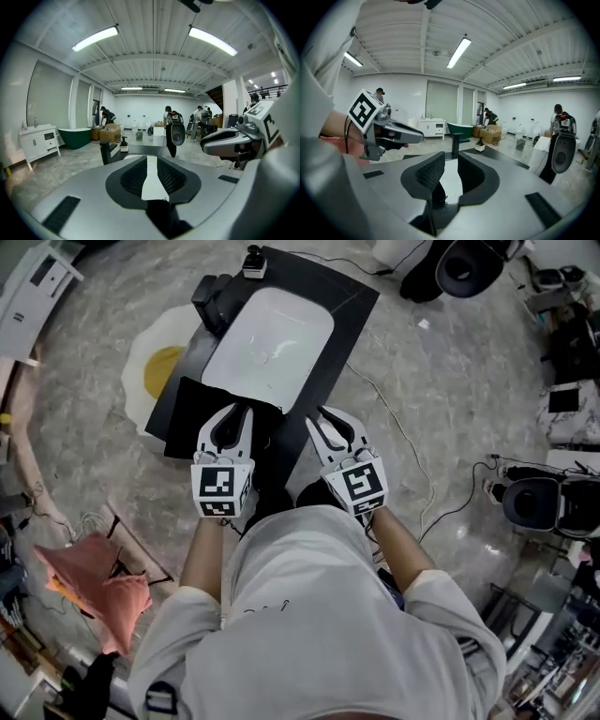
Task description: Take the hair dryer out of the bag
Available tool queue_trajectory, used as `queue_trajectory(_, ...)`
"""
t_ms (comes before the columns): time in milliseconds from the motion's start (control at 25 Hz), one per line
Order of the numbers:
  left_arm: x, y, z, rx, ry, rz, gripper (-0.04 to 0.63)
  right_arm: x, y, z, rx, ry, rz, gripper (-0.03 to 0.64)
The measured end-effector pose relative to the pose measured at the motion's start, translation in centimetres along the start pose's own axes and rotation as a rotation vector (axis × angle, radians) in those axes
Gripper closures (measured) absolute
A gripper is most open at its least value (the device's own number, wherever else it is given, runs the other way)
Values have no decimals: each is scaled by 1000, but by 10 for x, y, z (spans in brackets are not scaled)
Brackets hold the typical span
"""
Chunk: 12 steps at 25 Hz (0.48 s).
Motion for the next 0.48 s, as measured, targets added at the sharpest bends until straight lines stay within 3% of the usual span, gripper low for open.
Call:
queue_trajectory(200, -23, -5, 23, -65, 79, -112, 515, -2, -49, -5, -51, 100, -189, 532)
queue_trajectory(480, -7, 2, 45, -187, 199, -335, 515, 22, -97, -12, -65, 228, -479, 529)
Point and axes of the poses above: the fingertips, and each gripper's own axes: y backward along the fingers, x to its right, z out of its underside, the point moved 6 cm from there along y, backward along the fingers, and after that the axes turned 6 degrees about -x, right-handed, at the moved point
